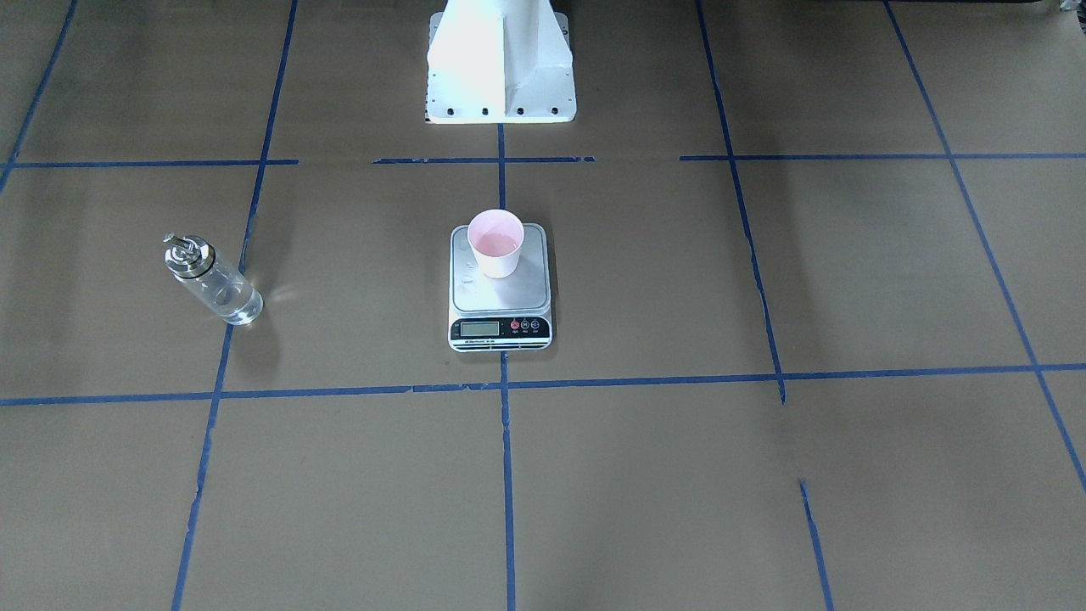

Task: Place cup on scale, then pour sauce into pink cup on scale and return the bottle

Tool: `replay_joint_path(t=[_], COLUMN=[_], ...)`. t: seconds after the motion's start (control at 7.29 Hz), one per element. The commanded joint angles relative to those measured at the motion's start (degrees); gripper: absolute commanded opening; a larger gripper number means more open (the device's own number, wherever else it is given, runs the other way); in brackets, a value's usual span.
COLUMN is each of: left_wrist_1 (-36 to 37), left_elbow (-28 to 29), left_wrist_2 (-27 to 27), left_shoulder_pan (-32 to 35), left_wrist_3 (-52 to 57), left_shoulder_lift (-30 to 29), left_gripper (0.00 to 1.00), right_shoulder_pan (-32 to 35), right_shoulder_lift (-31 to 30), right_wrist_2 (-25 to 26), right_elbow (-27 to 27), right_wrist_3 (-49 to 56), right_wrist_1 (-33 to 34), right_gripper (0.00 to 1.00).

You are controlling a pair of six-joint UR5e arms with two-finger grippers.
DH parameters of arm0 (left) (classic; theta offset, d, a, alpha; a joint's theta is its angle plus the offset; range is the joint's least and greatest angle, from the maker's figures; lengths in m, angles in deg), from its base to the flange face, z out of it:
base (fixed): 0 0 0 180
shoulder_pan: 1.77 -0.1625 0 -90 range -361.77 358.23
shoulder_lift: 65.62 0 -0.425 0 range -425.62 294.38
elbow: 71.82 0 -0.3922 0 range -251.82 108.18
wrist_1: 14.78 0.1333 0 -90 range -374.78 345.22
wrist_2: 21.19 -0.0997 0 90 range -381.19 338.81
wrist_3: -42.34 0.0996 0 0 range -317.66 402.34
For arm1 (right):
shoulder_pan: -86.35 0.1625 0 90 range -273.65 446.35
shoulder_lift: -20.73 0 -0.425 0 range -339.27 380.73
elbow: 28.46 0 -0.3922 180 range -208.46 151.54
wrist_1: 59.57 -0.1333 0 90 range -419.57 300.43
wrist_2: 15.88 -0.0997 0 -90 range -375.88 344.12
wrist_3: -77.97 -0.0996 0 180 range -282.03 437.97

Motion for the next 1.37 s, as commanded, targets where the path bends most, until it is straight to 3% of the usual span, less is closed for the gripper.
replay_joint_path(t=[0.0,0.55,0.82,1.23], left_wrist_1=[3.21,5.34,5.34,5.43], left_elbow=[4.33,4.96,4.78,4.52], left_wrist_2=[0.15,0.24,0.24,0.24], left_shoulder_pan=[-0.01,0.08,-0.01,0.08], left_wrist_3=[0.0,0.0,-0.09,-0.44], left_shoulder_lift=[0.39,0.66,0.66,0.66], left_gripper=[1.0,1.0,1.0,1.0], right_shoulder_pan=[-0.01,0.07,0.07,0.07], right_shoulder_lift=[0.26,0.88,0.53,0.26], right_wrist_2=[0.1,-0.08,-0.16,-3.07], right_elbow=[-3.29,-4.45,-8.12,-8.94], right_wrist_3=[0.02,-7.86,-10.61,-12.19], right_wrist_1=[-3.11,-4.1,-10.84,-12.01], right_gripper=[1.0,1.0,1.0,1.0])
